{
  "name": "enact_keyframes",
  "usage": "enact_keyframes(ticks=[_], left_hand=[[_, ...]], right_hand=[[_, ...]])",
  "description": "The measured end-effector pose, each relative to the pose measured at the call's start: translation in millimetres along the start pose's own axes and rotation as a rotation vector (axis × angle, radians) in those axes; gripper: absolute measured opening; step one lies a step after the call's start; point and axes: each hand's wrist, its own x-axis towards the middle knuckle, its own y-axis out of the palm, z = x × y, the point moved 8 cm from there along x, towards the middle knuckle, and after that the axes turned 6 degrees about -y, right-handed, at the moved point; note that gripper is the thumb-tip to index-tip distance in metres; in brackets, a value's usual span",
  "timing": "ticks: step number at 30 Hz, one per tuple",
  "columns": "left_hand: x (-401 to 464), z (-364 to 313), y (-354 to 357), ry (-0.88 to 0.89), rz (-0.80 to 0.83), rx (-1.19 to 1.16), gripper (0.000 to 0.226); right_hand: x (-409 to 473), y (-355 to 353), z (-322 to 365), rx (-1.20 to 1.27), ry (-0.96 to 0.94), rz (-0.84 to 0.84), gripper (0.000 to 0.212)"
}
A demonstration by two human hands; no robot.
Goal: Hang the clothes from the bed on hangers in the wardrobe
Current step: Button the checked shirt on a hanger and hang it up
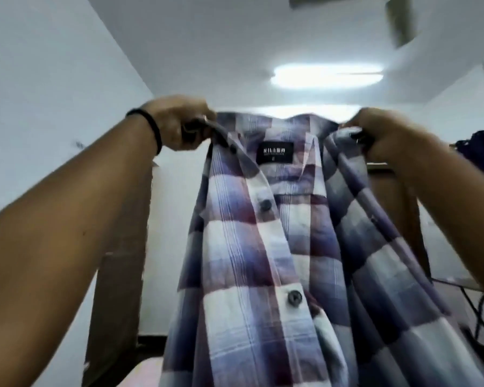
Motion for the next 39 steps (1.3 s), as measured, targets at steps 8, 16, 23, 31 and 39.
enact_keyframes(ticks=[8,16,23,31,39], left_hand=[[-40,323,58,-0.577,0.178,0.215,0.028],[-82,565,106,-0.614,0.232,0.444,0.036],[-47,707,131,-0.602,0.083,0.531,0.027],[-82,873,168,-0.637,0.159,0.525,0.050],[-88,909,166,-0.808,0.024,0.519,0.037]], right_hand=[[-79,-55,-319,-0.135,0.563,-0.045,0.025],[-156,-127,-559,-0.427,0.752,-0.282,0.018],[-143,-135,-700,-0.828,0.539,-0.326,0.024],[-186,-146,-841,-1.409,0.466,0.211,0.041],[-186,-145,-850,-1.484,0.441,0.189,0.045]])
